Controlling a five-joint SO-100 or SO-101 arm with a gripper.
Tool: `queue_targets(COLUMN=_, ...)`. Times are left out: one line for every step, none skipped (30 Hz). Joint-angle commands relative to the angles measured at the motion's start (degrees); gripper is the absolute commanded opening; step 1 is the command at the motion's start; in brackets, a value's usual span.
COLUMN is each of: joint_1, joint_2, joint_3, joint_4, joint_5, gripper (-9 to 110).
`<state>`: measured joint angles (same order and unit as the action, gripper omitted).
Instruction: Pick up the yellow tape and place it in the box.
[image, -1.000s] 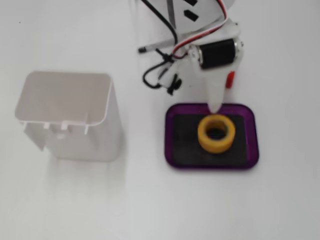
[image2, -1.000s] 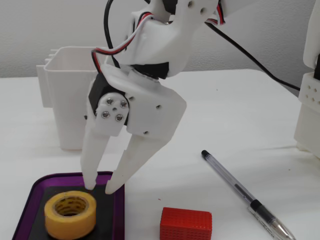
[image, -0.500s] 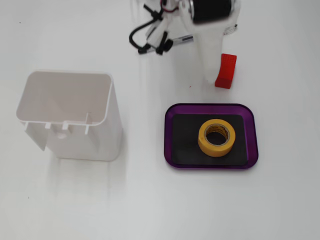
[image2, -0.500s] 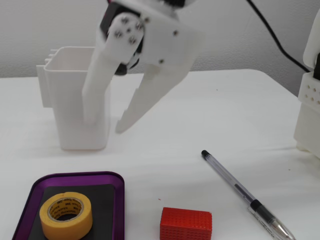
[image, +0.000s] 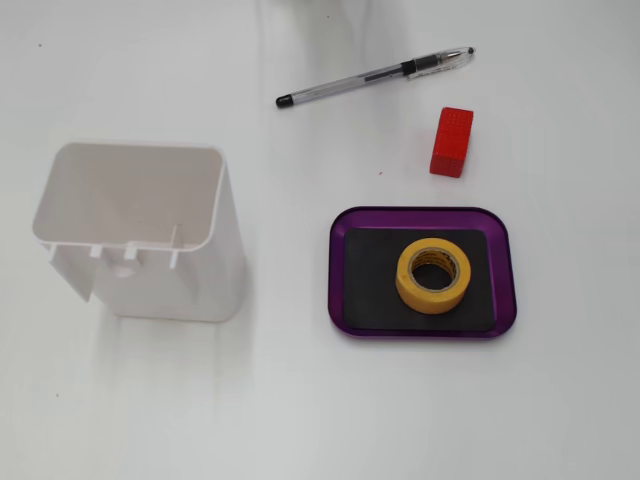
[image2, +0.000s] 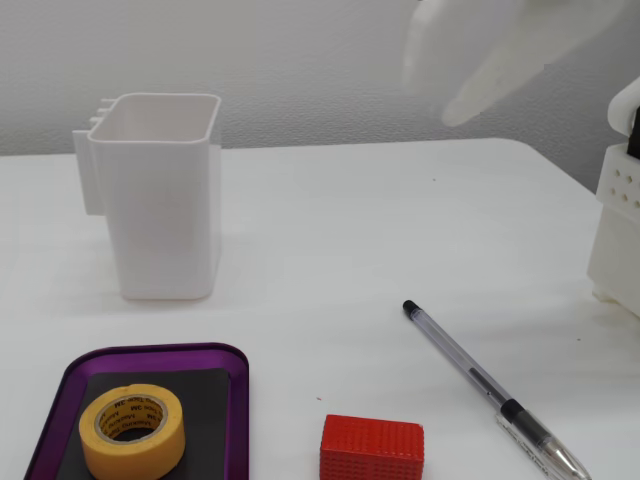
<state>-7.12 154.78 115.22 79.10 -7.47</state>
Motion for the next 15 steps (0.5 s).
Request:
queue_targets(joint_1=0.5, joint_2=14.4, joint_3=13.2, joint_4=-4.9, joint_5=0.1, gripper=9)
queue_targets(joint_1=0.5, joint_2=18.1, joint_3=17.6, joint_4=-6.3, joint_5=0.4, gripper=9)
queue_targets(joint_1=0.5, joint_2=21.4, joint_3=22.1, joint_4=-7.7, joint_5=0.7, gripper=9)
queue_targets(joint_1=0.5, joint_2=25.0, joint_3=26.5, joint_4=-9.2, joint_5=0.7, gripper=9)
queue_targets(joint_1=0.6, joint_2=28.4, joint_3=31.0, joint_4=-10.6, joint_5=0.7, gripper=9)
queue_targets(joint_1=1.1, joint_2=31.7, joint_3=35.2, joint_4=-11.7, joint_5=0.7, gripper=9)
queue_targets(joint_1=1.9, joint_2=34.7, joint_3=38.8, joint_4=-12.7, joint_5=0.8, gripper=9)
queue_targets(joint_1=2.9, joint_2=37.3, joint_3=41.7, joint_4=-14.1, joint_5=1.0, gripper=9)
queue_targets(joint_1=3.8, joint_2=39.8, joint_3=44.4, joint_4=-15.0, joint_5=1.0, gripper=9)
queue_targets(joint_1=4.6, joint_2=42.3, joint_3=46.7, joint_4=-15.5, joint_5=1.0, gripper=9)
queue_targets(joint_1=5.0, joint_2=44.1, joint_3=49.0, joint_4=-15.7, joint_5=1.0, gripper=9)
queue_targets(joint_1=5.5, joint_2=44.6, joint_3=50.5, joint_4=-15.5, joint_5=1.1, gripper=9)
queue_targets(joint_1=5.5, joint_2=44.1, joint_3=51.9, joint_4=-15.5, joint_5=1.1, gripper=9)
queue_targets(joint_1=5.4, joint_2=43.8, joint_3=52.9, joint_4=-15.6, joint_5=1.2, gripper=9)
queue_targets(joint_1=5.4, joint_2=43.3, joint_3=54.0, joint_4=-15.8, joint_5=1.6, gripper=9)
